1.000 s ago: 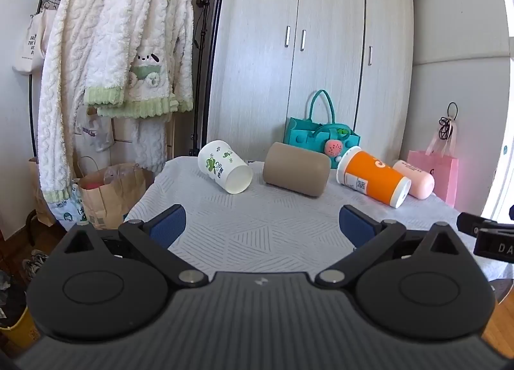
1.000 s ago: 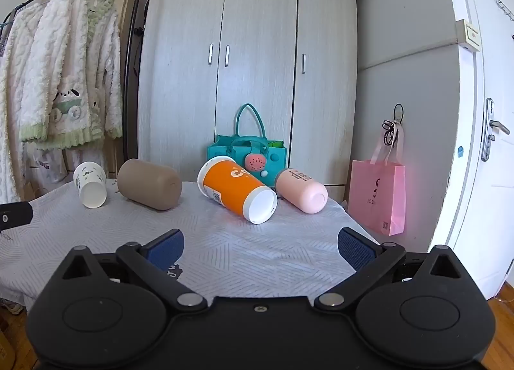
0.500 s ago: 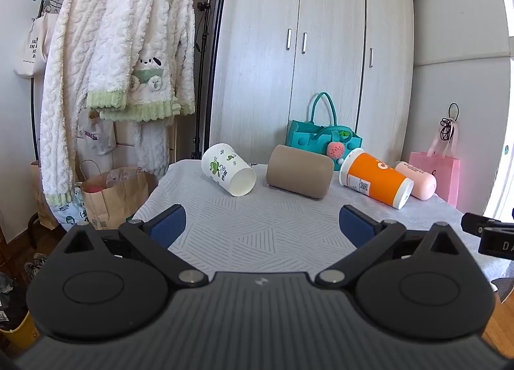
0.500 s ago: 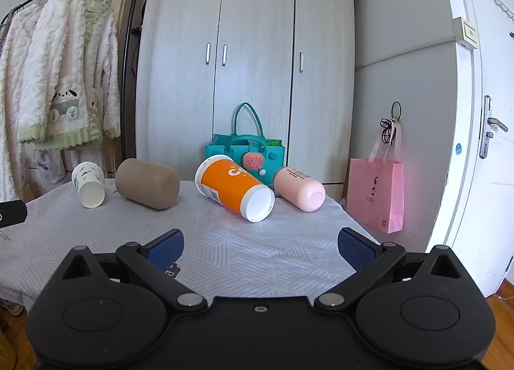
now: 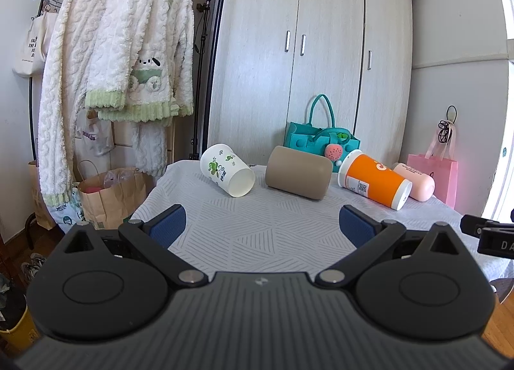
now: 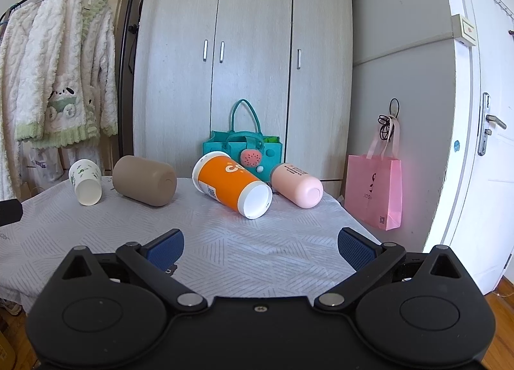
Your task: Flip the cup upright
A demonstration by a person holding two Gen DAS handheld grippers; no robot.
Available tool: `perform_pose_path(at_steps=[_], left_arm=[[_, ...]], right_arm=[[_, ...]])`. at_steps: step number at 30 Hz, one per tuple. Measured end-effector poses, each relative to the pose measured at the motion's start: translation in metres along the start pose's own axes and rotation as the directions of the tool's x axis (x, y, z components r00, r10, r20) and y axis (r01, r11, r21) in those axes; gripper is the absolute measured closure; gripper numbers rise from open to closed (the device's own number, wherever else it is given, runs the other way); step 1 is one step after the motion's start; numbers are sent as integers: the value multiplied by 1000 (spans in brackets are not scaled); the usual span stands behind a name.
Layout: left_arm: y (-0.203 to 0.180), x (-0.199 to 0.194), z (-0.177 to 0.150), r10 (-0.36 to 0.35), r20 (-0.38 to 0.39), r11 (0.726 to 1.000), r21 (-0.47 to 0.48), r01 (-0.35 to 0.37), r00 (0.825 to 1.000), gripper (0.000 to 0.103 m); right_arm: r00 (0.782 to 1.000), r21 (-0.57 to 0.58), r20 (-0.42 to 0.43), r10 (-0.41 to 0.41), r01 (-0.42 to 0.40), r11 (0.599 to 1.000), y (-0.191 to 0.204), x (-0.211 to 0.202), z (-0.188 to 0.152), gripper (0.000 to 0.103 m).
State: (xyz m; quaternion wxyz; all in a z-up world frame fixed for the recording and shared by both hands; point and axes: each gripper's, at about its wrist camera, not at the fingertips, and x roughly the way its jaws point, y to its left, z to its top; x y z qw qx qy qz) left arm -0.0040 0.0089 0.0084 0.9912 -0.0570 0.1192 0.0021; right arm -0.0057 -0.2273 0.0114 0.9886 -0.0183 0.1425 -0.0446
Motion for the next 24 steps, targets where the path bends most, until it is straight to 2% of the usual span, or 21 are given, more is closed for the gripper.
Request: perform_pose_path(at_steps=[14, 24], left_arm=[[2, 7, -7, 17, -23, 1000, 12, -16, 1000, 0], [-3, -1, -10, 18, -5, 1000, 24, -18, 1000, 0]], right_arm=[[1000, -1, 1, 6, -6, 1000, 0, 0, 0, 0], [1000, 13, -1, 14, -14, 1000, 0, 1, -1, 0]])
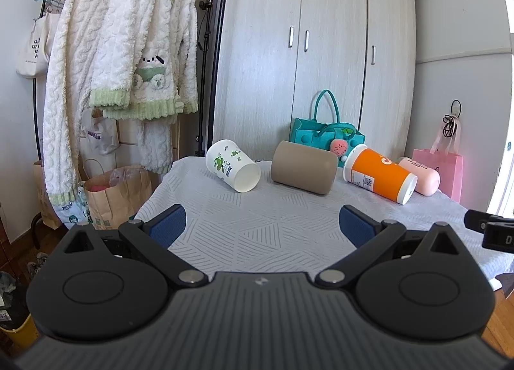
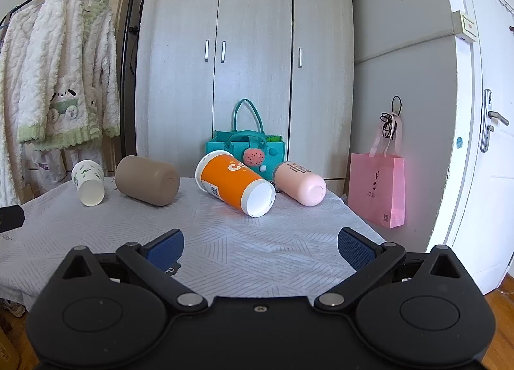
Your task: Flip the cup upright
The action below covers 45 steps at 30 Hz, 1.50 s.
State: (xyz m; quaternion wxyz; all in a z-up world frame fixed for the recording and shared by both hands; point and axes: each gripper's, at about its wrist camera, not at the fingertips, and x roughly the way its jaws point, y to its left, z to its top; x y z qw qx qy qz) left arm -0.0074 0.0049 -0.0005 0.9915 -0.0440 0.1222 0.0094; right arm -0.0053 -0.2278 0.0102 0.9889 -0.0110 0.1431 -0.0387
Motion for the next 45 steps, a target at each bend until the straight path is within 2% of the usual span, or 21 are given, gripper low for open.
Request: perform_pose_path(at_steps=[36, 42, 45], left_arm=[[-5, -8, 1, -11, 16, 1000, 17, 11, 1000, 0], [-4, -7, 4, -5, -1, 1000, 25, 5, 1000, 0], [1, -3, 17, 0, -33, 1000, 20, 1, 999, 0]], right_arm=[[999, 34, -30, 25, -24, 999, -1, 4, -4, 0], [994, 70, -46, 100, -97, 993, -8, 6, 1, 0], [977, 57, -39, 210, -208, 976, -16, 6, 14, 0]])
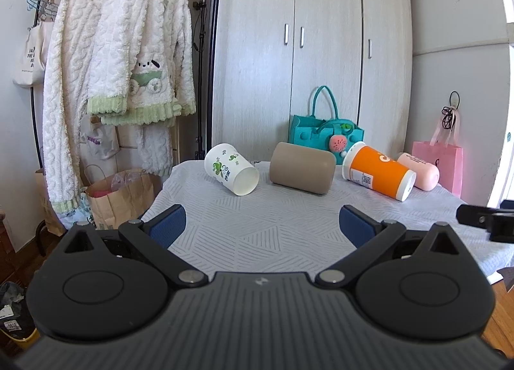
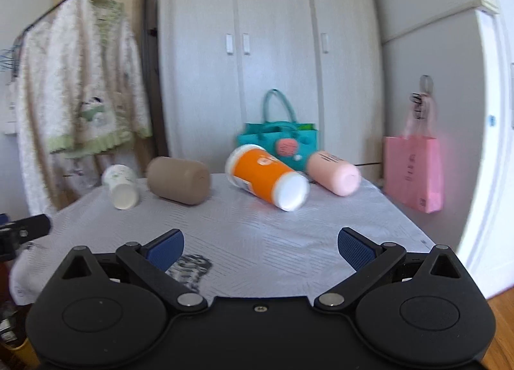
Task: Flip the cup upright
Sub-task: 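Move the right gripper toward the tan cup lying on its side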
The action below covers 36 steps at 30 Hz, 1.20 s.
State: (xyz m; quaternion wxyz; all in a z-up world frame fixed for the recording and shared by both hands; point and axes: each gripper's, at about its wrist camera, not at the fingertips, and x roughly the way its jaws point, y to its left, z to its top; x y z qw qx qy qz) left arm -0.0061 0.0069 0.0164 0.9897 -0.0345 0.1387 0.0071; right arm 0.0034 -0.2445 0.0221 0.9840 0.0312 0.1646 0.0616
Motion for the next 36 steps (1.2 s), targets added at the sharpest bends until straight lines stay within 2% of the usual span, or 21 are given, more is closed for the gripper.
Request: perform_pose_path(at_steps=[3, 5, 6, 9, 11, 14, 19, 21, 24, 25, 28, 33, 36], left_arm=[[6, 7, 13, -11, -42, 1000, -14, 11, 999, 0], [10, 15, 22, -28, -74, 999, -39, 25, 997, 0], [13, 20, 26, -39, -90, 998, -58, 34, 995, 0], [18, 34, 35, -64, -118, 994, -98, 53, 991, 0], [15, 45, 40, -71, -127, 994, -95, 59, 989, 0], [13, 64, 46, -96, -163, 991, -107, 79, 982, 0], [23, 98, 55, -172, -230, 967, -225, 119, 958, 0], [25, 108, 58, -176, -230, 960, -253, 116, 957, 0], [21, 126, 64, -186, -233, 954, -273, 119, 955, 0], [19, 132, 67, -204, -232, 950, -280, 136, 951, 0], [16, 149, 74, -244, -231, 935, -313, 165, 942, 0], [23, 166, 70, -244, -242, 920, -365, 145, 939, 0], [31, 175, 64, -252, -249, 905, -403, 136, 935, 0]], right_arm=[[985, -32, -17, 170, -171, 985, -9, 3, 20, 0], [957, -40, -32, 288, -289, 956, -14, 9, 34, 0], [940, -38, -50, 338, -340, 940, -14, 13, 42, 0], [869, -23, -192, 456, -468, 883, -14, 35, 69, 0], [841, -30, -248, 480, -502, 864, -8, 48, 80, 0], [817, -79, -307, 489, -534, 842, 5, 66, 92, 0], [768, -183, -409, 493, -598, 780, 28, 99, 106, 0], [752, -220, -443, 489, -619, 754, 34, 116, 113, 0], [704, -214, -482, 522, -672, 709, 40, 141, 122, 0], [696, -215, -490, 524, -679, 701, 41, 148, 124, 0], [714, -275, -487, 504, -672, 687, 48, 163, 128, 0], [750, -383, -500, 432, -639, 667, 60, 188, 128, 1], [762, -440, -507, 404, -631, 638, 69, 205, 125, 1]])
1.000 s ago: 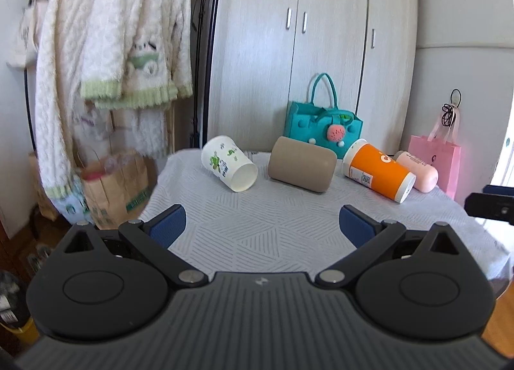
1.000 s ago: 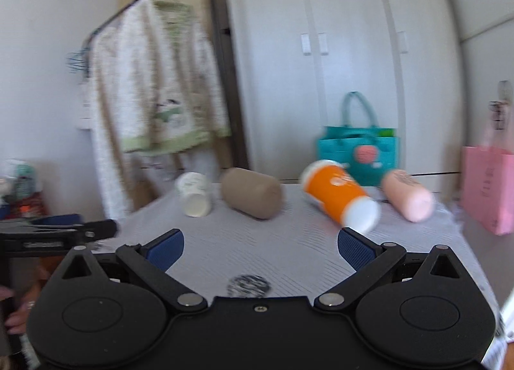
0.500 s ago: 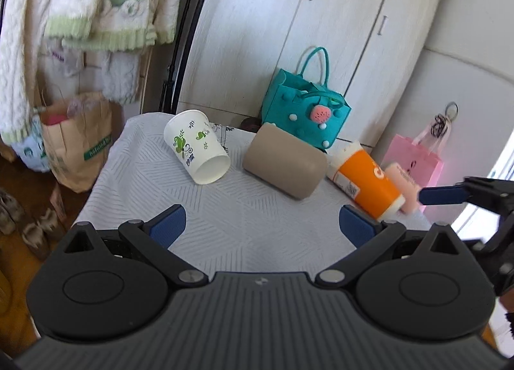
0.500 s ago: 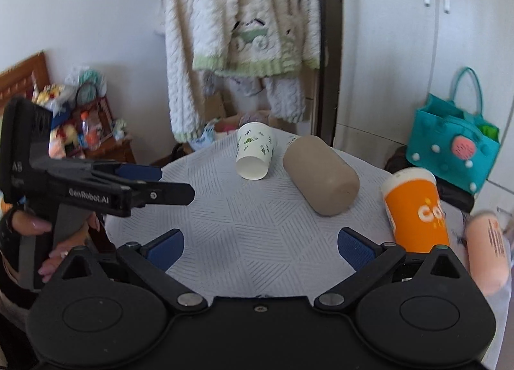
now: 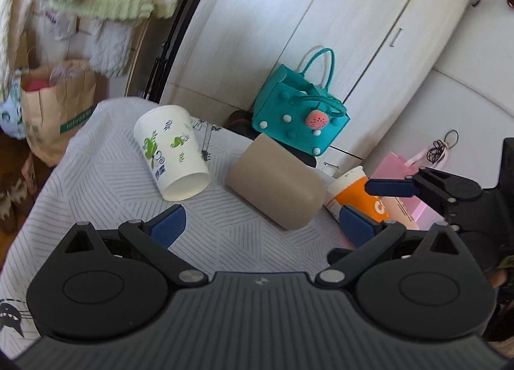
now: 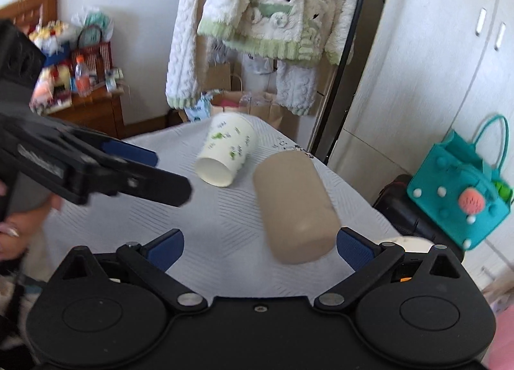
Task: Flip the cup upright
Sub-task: 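Move the right gripper toward the tan cup lying on its side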
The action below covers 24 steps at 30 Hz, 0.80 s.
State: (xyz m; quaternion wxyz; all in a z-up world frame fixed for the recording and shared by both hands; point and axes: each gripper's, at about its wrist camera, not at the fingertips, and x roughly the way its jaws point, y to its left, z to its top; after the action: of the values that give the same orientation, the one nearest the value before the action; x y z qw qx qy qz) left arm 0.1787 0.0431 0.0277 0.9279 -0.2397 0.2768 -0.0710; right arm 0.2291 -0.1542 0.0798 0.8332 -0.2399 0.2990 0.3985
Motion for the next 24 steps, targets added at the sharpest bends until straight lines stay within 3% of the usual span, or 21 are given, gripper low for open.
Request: perform_pose_path(at_steps=[14, 24], left_arm=[[18, 34, 3, -39, -66, 997, -70, 34, 997, 0], [21, 43, 2, -42, -102, 998, -48, 37, 994, 0]], right_arm=[[995, -145, -82, -53, 41, 989, -22, 59, 11, 5], [993, -133, -117, -20, 5, 991, -32, 81, 14, 6]])
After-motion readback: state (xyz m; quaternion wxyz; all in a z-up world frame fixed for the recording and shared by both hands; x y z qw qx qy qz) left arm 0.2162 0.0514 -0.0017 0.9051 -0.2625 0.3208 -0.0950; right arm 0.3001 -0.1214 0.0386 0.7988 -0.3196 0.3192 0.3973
